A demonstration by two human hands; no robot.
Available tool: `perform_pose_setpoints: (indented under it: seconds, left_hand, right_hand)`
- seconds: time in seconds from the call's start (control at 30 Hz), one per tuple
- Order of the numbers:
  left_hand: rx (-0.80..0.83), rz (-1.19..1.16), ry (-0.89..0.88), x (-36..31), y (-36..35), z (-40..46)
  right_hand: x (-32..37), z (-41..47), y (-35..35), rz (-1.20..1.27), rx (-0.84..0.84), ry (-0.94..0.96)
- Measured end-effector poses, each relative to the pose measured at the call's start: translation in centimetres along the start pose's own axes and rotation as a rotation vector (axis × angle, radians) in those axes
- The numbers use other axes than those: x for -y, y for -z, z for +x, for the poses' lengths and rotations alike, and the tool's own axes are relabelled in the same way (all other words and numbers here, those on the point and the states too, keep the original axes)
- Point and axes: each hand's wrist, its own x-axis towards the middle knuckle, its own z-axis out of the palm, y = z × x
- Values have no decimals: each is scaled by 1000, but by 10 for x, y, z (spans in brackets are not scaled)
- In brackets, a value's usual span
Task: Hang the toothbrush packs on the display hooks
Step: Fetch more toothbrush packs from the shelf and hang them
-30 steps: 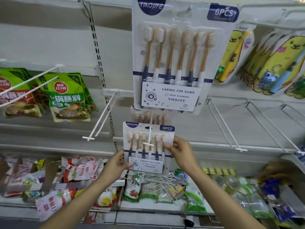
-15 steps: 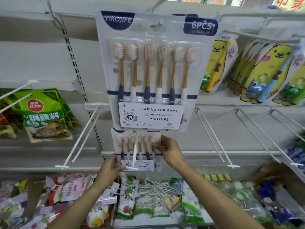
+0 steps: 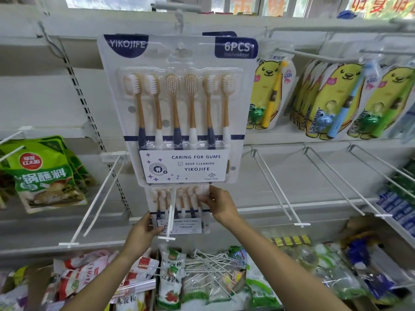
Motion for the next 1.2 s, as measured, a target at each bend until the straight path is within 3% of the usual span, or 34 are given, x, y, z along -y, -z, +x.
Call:
perform_pose_setpoints:
  seconds: [0.5, 0.8, 1.2]
  left_hand:
    - [-104, 299, -8, -4, 0, -24]
    - [-116, 293, 63, -6, -14, -60]
    - [-212, 547, -299, -83, -68, -113]
  right_hand:
    - [1, -36, 16, -24, -84, -27]
    - [-4, -84, 37, -201, -103, 78]
    - [-18, -149, 111, -442, -102, 326]
